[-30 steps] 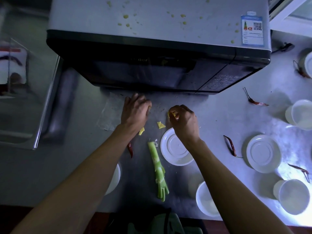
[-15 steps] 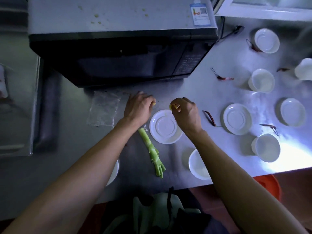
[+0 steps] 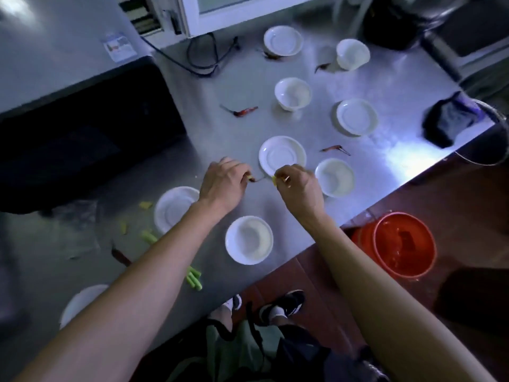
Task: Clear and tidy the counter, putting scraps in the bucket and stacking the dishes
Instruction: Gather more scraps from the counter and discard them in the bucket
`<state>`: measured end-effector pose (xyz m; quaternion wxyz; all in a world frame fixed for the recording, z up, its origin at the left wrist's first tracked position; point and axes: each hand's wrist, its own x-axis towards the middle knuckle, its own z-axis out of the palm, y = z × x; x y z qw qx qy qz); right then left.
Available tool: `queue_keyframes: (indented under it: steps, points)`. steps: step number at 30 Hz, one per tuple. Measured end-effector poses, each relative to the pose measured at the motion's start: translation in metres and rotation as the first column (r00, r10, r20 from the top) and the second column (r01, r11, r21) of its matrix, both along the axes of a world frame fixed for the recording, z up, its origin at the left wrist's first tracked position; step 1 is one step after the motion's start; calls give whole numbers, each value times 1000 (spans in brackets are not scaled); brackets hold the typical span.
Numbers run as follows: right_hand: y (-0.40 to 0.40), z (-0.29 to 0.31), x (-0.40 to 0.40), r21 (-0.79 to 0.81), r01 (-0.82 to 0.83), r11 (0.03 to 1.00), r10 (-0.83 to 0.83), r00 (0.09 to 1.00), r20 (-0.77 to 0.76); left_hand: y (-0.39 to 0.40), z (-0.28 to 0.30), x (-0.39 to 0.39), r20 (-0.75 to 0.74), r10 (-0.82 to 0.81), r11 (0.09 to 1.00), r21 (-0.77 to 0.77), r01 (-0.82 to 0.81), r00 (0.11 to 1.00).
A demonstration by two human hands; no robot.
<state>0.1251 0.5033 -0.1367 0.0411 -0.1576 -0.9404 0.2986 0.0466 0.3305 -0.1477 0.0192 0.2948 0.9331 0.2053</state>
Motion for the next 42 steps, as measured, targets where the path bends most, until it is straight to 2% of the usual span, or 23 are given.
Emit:
queue_keyframes:
  steps: [10,15,24,30,39,42]
  points:
    - [182,-5,139,-59,261,964,-260,965,12,207,5,93,10,-263,964,-25,263,965]
    - [248,-5,202,-32,393,919,-394,919,-36,293,9,137,27,-422,904,-63,423,906]
    - [326,-24,285,-19,578,815,-578,816,31,400,-11,183,54,-612,784,-88,614,789]
    - [369,-44,301,37,654,756,-653,747,125,467,-37,189,121,-693,705,-94,703,711]
    - [445,-76,277,60,668,742,-651,696,302,565,-82,160,257,-709,676,-20,737,657]
    - [465,-86,267,57,682,729,-659,677,328,586,-97,147,292,-738,622,-55,781,608]
